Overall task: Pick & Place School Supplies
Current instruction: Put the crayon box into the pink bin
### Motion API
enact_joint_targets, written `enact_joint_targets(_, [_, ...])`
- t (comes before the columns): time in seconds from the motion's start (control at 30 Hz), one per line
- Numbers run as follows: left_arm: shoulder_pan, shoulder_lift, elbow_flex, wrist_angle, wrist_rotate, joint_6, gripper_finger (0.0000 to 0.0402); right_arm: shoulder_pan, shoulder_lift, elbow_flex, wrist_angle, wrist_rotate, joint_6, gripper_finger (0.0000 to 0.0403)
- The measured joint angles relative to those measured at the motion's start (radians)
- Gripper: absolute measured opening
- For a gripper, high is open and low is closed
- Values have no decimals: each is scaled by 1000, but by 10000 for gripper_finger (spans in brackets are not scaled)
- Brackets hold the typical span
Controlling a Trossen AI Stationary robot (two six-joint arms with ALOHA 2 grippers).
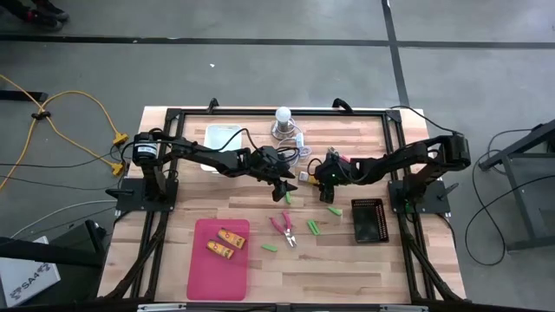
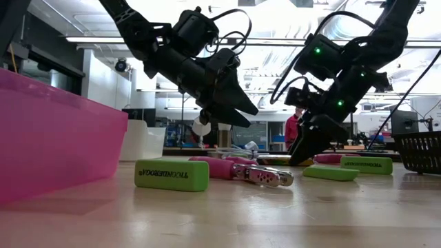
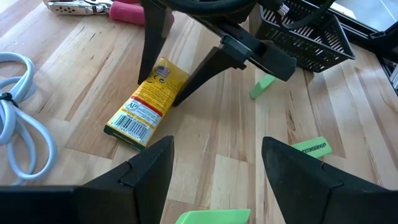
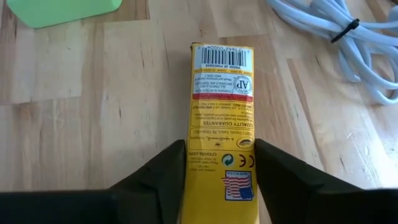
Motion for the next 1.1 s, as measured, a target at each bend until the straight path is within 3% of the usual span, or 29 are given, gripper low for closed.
enact_joint_targets(0.17, [0,0,0,0,0,0,239,0,0,0,1,1,0,151])
enact_joint_targets(0.43, [0,0,0,0,0,1,239,0,0,-1,10,0,-1,159])
enact_joint_targets(0.7, [0,0,0,0,0,14,239,9,-49,-2,35,4,-2,134])
enact_joint_targets(0.87, [-14,0,0,0,-3,96,239,20,-112,-1,29,-8,10,111])
enact_joint_targets(1.1, [-49,0,0,1,-6,327,239,39,-210,-1,0,-56,58,83])
